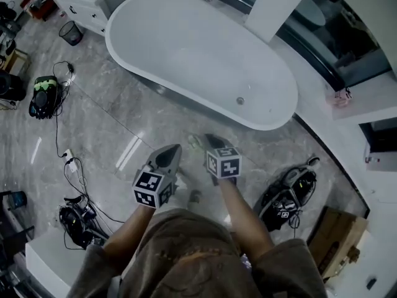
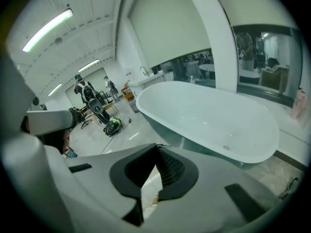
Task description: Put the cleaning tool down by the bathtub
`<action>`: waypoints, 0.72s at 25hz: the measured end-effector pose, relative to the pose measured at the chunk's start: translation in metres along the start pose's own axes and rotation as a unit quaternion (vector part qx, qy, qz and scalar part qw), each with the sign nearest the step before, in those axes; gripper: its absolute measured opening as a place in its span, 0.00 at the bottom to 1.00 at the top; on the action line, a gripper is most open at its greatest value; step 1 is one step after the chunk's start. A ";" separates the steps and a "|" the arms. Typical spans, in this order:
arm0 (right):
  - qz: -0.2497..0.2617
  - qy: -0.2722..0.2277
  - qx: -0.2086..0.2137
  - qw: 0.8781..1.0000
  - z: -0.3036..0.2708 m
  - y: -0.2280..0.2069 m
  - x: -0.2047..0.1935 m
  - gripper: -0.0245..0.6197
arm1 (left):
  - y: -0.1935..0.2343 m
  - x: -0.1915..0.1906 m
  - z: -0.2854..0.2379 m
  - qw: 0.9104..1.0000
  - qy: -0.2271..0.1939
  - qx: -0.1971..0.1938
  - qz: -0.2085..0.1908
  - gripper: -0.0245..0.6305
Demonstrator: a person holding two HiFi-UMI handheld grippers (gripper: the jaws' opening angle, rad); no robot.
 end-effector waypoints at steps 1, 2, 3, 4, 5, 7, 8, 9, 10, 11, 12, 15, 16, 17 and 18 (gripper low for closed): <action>0.003 -0.014 0.005 1.000 0.010 0.005 0.009 0.05 | -0.006 0.004 0.005 1.000 -0.003 -0.002 -0.002 0.04; 0.003 -0.028 0.010 1.000 0.021 0.010 0.017 0.05 | -0.012 0.008 0.010 1.000 -0.007 -0.003 -0.004 0.04; 0.001 -0.042 0.017 0.999 0.031 0.015 0.025 0.05 | -0.017 0.012 0.015 1.000 -0.011 -0.005 -0.006 0.04; -0.001 -0.056 0.024 0.998 0.042 0.019 0.031 0.05 | -0.022 0.016 0.019 1.000 -0.015 -0.006 -0.009 0.04; -0.004 -0.069 0.030 0.997 0.053 0.024 0.036 0.05 | -0.027 0.020 0.024 1.000 -0.018 -0.008 -0.013 0.04; -0.005 -0.093 0.042 0.995 0.075 0.033 0.045 0.05 | -0.036 0.026 0.033 0.999 -0.023 -0.012 -0.021 0.04; -0.004 -0.105 0.048 0.993 0.086 0.038 0.049 0.05 | -0.039 0.028 0.038 0.999 -0.024 -0.014 -0.025 0.04; -0.001 -0.118 0.055 0.992 0.096 0.043 0.053 0.05 | -0.042 0.030 0.043 0.999 -0.026 -0.016 -0.029 0.04; 0.002 -0.130 0.062 0.990 0.107 0.047 0.056 0.05 | -0.046 0.032 0.047 0.999 -0.028 -0.019 -0.033 0.04; 0.006 -0.141 0.070 0.987 0.118 0.050 0.059 0.05 | -0.050 0.033 0.050 0.999 -0.030 -0.021 -0.036 0.04; 0.011 -0.152 0.077 0.985 0.129 0.054 0.061 0.05 | -0.054 0.035 0.054 0.998 -0.032 -0.024 -0.040 0.04; 0.026 -0.182 0.100 0.978 0.159 0.066 0.066 0.05 | -0.066 0.040 0.064 0.997 -0.040 -0.033 -0.053 0.04; 0.032 -0.192 0.107 0.975 0.168 0.070 0.068 0.05 | -0.069 0.043 0.068 0.997 -0.043 -0.035 -0.059 0.04; 0.040 -0.202 0.113 0.972 0.177 0.074 0.069 0.05 | -0.072 0.046 0.071 0.996 -0.046 -0.037 -0.065 0.04; 0.051 -0.212 0.117 0.969 0.186 0.079 0.071 0.05 | -0.076 0.049 0.075 0.995 -0.051 -0.041 -0.071 0.04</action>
Point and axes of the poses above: the fingertips, and each gripper's own axes: z backward along the fingers, y to its left, x out of its top, the point moved 5 cm from there along z, backward along the fingers, and after that the axes turned 7 degrees about z, right-handed, at the moved point
